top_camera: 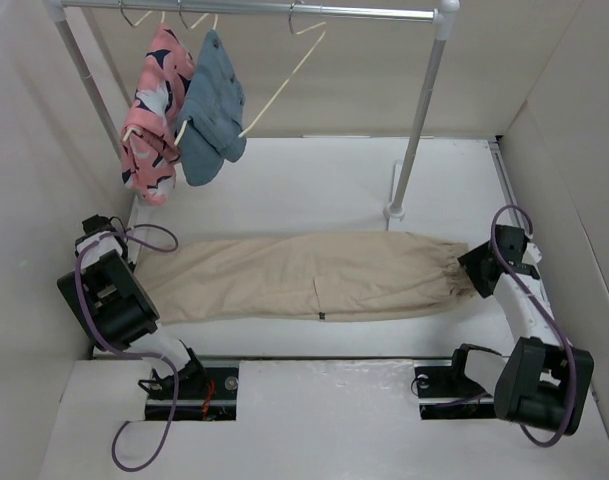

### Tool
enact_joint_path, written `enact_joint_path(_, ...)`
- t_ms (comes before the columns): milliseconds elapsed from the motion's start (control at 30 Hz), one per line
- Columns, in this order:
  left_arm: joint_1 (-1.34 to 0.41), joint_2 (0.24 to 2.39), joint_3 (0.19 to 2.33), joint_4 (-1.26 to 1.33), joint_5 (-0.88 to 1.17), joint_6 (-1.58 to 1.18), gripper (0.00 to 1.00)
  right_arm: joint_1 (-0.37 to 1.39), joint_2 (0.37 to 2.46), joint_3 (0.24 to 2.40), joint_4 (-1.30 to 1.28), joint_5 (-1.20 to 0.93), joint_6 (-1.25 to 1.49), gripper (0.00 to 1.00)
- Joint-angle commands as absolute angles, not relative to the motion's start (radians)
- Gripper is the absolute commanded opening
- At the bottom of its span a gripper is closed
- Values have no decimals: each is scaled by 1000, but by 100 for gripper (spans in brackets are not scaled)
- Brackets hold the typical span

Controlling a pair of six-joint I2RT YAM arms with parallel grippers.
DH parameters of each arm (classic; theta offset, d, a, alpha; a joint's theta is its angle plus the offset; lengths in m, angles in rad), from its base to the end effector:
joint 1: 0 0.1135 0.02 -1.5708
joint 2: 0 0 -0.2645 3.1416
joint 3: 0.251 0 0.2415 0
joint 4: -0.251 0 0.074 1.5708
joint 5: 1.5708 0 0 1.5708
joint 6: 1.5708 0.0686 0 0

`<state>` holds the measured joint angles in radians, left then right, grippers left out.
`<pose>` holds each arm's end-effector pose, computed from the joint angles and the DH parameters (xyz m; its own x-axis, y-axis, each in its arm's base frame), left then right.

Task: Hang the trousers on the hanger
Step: Fold the trousers at the center of the board.

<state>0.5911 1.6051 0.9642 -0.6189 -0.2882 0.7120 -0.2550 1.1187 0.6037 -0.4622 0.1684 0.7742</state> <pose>0.2343 0.1807 0.1530 -0.9947 0.0868 -0.0549 0.0573 0.9126 0.4048 0.2069 -0.0658 0.1710 -0.3362 0.7999 -0.4971 0.8035 0.5190 0.2917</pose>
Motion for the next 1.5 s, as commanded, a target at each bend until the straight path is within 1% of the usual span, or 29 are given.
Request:
enact_joint_path(0,594,1559,940,-629,-285,698,0,-261,1054,578,-477,147,830,67)
enact_joint_path(33,594,1559,940,-629,-285,698,0,-261,1054,578,-495,147,844,71)
enact_joint_path(67,594,1559,931,-629,-285,698,0,-261,1054,578,-515,135,870,81)
enact_joint_path(100,594,1559,931,-629,-294,698,0,-261,1064,578,-535,135,882,88)
enact_joint_path(167,594,1559,931,-629,-295,698,0,-261,1065,588,-571,126,893,97)
enact_joint_path(200,594,1559,931,-629,-295,698,0,-261,1065,588,-580,126,893,100)
enact_joint_path(300,594,1559,931,-629,-295,698,0,-261,1054,574,-594,126,902,100)
enact_joint_path(333,594,1559,931,-629,-295,698,0,-261,1063,562,-583,88,913,100)
enact_joint_path(433,594,1549,940,-629,-295,698,1,-261,1159,526,-506,38,923,100)
enact_joint_path(467,594,1549,940,-638,-295,698,3,-261,1196,526,-496,57,923,89)
enact_joint_path(500,594,1549,952,-638,-295,698,4,-261,1233,549,-495,57,923,81)
enact_joint_path(533,594,1549,962,-647,-295,707,4,-261,1299,575,-485,57,911,75)
enact_joint_path(600,594,1549,962,-647,-285,707,4,-261,1344,575,-460,48,888,68)
enact_joint_path(633,594,1549,962,-647,-285,707,6,-261,1367,575,-443,48,888,60)
enact_joint_path(667,594,1549,962,-647,-285,716,6,-270,1367,575,-427,48,888,36)
enact_joint_path(700,594,1549,962,-656,-285,716,6,-270,1367,565,-404,72,888,21)
enact_joint_path(733,594,1539,962,-657,-285,716,6,-300,1376,565,-403,81,888,7)
enact_joint_path(767,594,1539,962,-657,-285,716,6,-313,1376,565,-403,90,876,0)
enact_joint_path(833,594,1528,971,-667,-272,716,8,-322,1338,586,-451,145,861,0)
enact_joint_path(867,594,1528,971,-692,-262,716,17,-322,1277,635,-475,175,851,0)
enact_joint_path(933,581,1519,996,-719,-223,716,32,-322,1194,688,-538,269,839,0)
enact_joint_path(1033,543,1506,1023,-753,-187,693,47,-322,1030,814,-566,378,767,0)
enact_joint_path(1133,505,1488,1032,-778,-141,684,52,-287,939,935,-598,477,669,0)
enact_joint_path(1233,477,1488,1032,-799,-112,672,53,-207,916,1034,-627,625,567,0)
enact_joint_path(1267,456,1479,1032,-799,-103,672,53,-175,916,1052,-627,718,548,0)
enact_joint_path(1367,401,1479,1023,-810,-69,663,53,18,907,1103,-655,874,519,0)
enact_joint_path(1400,387,1479,1011,-810,-37,663,53,84,907,1112,-675,981,518,0)
enact_joint_path(1433,373,1479,1011,-810,-23,651,55,224,916,1126,-684,1033,518,0)
enact_joint_path(1467,358,1479,999,-810,-9,650,56,298,937,1126,-693,1084,518,0)
